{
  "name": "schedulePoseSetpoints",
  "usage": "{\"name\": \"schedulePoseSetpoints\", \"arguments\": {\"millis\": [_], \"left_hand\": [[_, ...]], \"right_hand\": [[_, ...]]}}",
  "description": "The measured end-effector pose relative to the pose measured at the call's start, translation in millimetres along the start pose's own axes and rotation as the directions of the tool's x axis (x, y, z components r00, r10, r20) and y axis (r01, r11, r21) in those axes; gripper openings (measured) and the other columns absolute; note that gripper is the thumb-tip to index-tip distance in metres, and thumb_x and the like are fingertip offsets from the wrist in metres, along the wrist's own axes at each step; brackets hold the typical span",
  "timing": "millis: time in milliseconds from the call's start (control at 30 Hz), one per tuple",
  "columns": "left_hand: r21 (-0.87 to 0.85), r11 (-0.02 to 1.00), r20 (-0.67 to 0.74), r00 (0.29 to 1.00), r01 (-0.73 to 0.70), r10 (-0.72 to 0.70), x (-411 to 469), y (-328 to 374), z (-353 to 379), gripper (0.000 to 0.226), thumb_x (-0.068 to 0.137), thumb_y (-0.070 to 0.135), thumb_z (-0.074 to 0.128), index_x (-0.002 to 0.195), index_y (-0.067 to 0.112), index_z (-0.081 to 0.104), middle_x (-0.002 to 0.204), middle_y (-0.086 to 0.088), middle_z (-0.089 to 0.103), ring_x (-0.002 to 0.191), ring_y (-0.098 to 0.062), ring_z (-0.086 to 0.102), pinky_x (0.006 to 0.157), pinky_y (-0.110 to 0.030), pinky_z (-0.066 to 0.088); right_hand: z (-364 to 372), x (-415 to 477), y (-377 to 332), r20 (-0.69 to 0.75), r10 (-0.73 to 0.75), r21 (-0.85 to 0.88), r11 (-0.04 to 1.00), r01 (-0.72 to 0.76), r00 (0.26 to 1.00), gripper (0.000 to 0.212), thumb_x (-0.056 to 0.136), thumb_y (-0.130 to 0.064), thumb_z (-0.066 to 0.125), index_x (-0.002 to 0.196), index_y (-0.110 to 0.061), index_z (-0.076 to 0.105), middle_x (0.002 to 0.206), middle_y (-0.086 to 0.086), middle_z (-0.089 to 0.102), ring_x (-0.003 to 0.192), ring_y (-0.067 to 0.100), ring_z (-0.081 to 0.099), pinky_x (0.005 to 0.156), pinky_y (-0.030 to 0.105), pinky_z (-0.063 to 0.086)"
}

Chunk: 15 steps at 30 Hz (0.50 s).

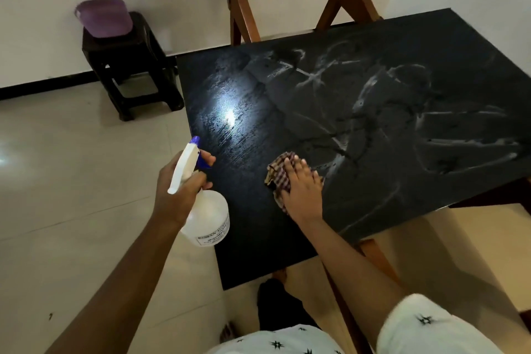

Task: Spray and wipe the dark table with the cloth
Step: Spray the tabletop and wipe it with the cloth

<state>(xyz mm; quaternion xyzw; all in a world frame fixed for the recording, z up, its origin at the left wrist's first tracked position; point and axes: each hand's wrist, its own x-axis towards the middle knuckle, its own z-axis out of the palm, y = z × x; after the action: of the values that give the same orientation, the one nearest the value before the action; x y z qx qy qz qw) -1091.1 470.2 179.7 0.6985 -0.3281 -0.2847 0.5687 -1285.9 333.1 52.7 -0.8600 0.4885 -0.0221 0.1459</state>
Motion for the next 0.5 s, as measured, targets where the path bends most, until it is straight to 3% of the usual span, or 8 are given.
{"name": "schedulePoseSetpoints", "arguments": {"millis": [133,267,500], "left_hand": [[-0.038,0.999,-0.022,0.999,0.031,-0.032,17,-2,8,0.035,0.072,0.004,0.049,0.103,0.005,0.065,0.097,-0.001,0.068,0.093,-0.010,0.066,0.066,-0.026,0.059],[-0.047,0.997,-0.036,0.997,0.066,-0.068,27,-6,13,0.037,0.071,0.006,0.049,0.105,0.005,0.065,0.099,-0.001,0.068,0.097,-0.017,0.066,0.068,-0.027,0.060],[-0.062,0.993,-0.055,0.993,0.105,-0.108,46,1,27,0.037,0.068,0.007,0.049,0.101,0.009,0.066,0.098,-0.004,0.069,0.097,-0.021,0.065,0.068,-0.029,0.060]], "right_hand": [[14,-72,-1,0.002,-0.247,0.004,0.969,0.247,0.969,0.075,0.075,-0.048,0.045,0.144,-0.021,0.039,0.148,0.006,0.042,0.137,0.025,0.035,0.114,0.042,0.015],[21,-90,11,0.030,-0.418,-0.018,0.908,0.419,0.908,0.076,0.075,-0.053,0.047,0.145,-0.026,0.036,0.152,-0.002,0.036,0.140,0.016,0.027,0.109,0.041,0.019],[2,-4,-2,0.043,-0.239,0.085,0.968,0.234,0.970,0.067,0.076,-0.043,0.042,0.140,-0.023,0.046,0.143,0.000,0.049,0.135,0.018,0.040,0.111,0.036,0.015]]}}
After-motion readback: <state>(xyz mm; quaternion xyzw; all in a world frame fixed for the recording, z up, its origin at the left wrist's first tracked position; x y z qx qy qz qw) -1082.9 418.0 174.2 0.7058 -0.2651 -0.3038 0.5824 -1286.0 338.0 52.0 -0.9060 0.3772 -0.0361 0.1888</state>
